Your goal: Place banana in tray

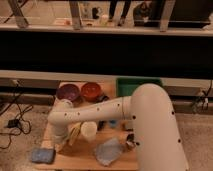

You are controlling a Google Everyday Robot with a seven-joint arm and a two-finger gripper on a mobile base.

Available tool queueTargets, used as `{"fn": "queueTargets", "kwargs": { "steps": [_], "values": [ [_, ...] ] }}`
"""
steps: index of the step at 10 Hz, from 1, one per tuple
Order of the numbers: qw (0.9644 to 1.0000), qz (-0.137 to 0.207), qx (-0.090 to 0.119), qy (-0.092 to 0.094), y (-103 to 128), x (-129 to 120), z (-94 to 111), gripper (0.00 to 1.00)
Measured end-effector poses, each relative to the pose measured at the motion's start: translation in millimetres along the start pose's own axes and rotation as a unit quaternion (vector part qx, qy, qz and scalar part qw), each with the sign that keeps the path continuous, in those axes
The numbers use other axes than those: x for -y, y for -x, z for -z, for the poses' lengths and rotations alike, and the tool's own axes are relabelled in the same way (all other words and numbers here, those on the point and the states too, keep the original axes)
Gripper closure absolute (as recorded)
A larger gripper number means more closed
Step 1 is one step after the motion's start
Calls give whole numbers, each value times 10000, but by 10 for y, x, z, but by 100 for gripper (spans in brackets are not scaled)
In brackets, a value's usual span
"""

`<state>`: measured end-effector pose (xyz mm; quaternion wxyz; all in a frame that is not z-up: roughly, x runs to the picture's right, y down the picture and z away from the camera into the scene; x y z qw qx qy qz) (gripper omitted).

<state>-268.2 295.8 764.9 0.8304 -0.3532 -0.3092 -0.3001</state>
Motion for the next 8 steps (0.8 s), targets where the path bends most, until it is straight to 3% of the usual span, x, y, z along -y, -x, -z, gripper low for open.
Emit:
{"fn": "queueTargets", "kwargs": {
  "steps": [4, 8],
  "values": [
    [9999, -72, -111, 13, -72, 31, 10, 56],
    [9994, -82, -328, -55, -164, 108, 194, 56]
  ]
}}
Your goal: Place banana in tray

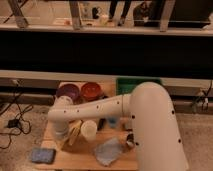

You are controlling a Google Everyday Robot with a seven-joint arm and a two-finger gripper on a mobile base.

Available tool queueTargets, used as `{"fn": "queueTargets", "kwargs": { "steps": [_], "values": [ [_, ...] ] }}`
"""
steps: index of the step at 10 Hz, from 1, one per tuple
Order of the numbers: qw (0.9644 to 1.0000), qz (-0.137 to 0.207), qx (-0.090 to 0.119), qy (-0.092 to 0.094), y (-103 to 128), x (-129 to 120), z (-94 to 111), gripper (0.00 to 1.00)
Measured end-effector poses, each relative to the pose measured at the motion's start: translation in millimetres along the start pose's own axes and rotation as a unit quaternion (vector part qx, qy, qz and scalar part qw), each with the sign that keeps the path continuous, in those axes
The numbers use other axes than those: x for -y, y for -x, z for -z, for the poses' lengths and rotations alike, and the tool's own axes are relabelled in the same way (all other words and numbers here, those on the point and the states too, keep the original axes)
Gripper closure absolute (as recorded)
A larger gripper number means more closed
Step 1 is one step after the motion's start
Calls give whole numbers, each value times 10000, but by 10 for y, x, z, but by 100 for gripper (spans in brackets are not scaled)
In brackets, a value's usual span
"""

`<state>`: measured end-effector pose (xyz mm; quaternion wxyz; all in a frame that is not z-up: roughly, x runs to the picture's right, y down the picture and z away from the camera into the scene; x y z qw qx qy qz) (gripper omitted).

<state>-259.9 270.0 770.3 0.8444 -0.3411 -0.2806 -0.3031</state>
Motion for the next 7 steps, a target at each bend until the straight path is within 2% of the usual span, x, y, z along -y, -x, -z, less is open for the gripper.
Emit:
{"fn": "queueTargets", "kwargs": {
  "steps": [4, 7],
  "values": [
    [9999, 6, -151, -69, -56, 48, 177, 56],
    [9998, -9, -165, -62, -74, 38, 191, 56]
  ]
}}
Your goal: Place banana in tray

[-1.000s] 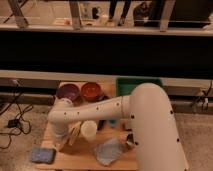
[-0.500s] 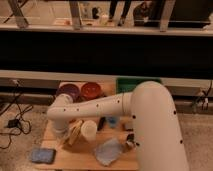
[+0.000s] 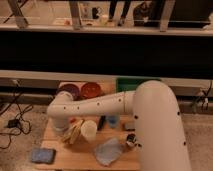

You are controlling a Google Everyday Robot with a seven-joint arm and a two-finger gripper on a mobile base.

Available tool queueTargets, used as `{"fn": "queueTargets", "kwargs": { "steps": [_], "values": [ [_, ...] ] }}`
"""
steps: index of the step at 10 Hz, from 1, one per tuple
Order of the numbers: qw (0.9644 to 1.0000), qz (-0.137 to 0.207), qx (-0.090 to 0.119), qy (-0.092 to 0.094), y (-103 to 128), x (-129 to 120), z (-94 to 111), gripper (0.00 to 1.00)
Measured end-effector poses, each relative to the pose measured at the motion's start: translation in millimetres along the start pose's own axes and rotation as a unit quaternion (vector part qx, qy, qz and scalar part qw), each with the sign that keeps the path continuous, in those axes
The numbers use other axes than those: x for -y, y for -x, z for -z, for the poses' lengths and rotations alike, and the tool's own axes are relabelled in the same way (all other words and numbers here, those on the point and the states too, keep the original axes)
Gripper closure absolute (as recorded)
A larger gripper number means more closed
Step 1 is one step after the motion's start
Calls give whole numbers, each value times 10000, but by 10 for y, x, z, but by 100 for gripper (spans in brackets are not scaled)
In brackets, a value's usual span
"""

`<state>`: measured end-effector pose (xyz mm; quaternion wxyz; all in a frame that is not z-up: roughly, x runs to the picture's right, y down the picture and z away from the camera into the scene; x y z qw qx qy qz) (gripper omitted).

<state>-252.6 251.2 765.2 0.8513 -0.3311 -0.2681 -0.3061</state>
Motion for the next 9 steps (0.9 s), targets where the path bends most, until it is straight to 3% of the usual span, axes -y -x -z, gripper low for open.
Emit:
{"fn": "queueTargets", "kwargs": {
  "steps": [5, 6, 8, 9],
  "values": [
    [10000, -7, 5, -9, -4, 2, 2, 56],
    [10000, -7, 7, -11, -3, 3, 2, 58],
    [10000, -7, 7, -11, -2, 3, 1, 75],
    [10000, -7, 7, -12, -3, 3, 2, 77]
  ]
}}
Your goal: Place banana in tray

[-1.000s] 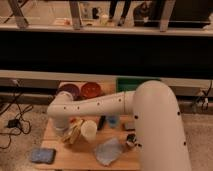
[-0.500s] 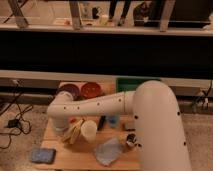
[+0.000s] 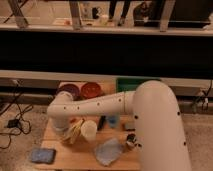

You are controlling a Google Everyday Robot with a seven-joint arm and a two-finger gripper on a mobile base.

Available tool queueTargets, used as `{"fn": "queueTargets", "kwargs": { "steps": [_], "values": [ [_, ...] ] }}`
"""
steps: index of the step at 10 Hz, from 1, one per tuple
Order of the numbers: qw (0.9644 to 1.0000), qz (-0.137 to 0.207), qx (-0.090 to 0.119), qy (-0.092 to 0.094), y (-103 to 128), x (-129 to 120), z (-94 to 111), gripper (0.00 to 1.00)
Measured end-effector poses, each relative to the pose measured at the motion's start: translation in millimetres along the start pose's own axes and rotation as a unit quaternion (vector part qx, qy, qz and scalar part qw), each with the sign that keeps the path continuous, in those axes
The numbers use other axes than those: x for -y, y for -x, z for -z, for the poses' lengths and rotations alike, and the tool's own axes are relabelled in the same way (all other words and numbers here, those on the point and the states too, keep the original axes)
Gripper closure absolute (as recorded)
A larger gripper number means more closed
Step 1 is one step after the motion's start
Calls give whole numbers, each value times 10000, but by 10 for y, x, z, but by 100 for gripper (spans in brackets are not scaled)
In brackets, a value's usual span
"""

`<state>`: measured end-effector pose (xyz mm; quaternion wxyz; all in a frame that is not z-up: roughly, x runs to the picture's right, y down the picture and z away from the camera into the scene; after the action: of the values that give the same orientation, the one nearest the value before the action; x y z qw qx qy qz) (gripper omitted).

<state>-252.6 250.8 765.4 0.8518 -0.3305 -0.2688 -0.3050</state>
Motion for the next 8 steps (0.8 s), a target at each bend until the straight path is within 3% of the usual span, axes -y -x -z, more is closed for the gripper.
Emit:
{"fn": "queueTargets", "kwargs": {
  "steps": [1, 3, 4, 5, 6, 8],
  "values": [
    [10000, 1, 1, 0, 2, 0, 0, 73],
    [10000, 1, 1, 0, 2, 0, 0, 56],
    [10000, 1, 2, 0, 2, 0, -1, 36],
    [10000, 1, 3, 1, 3, 0, -2, 27],
    [10000, 1, 3, 1, 3, 0, -2, 20],
    [10000, 2, 3, 1, 4, 0, -2, 20]
  ]
}}
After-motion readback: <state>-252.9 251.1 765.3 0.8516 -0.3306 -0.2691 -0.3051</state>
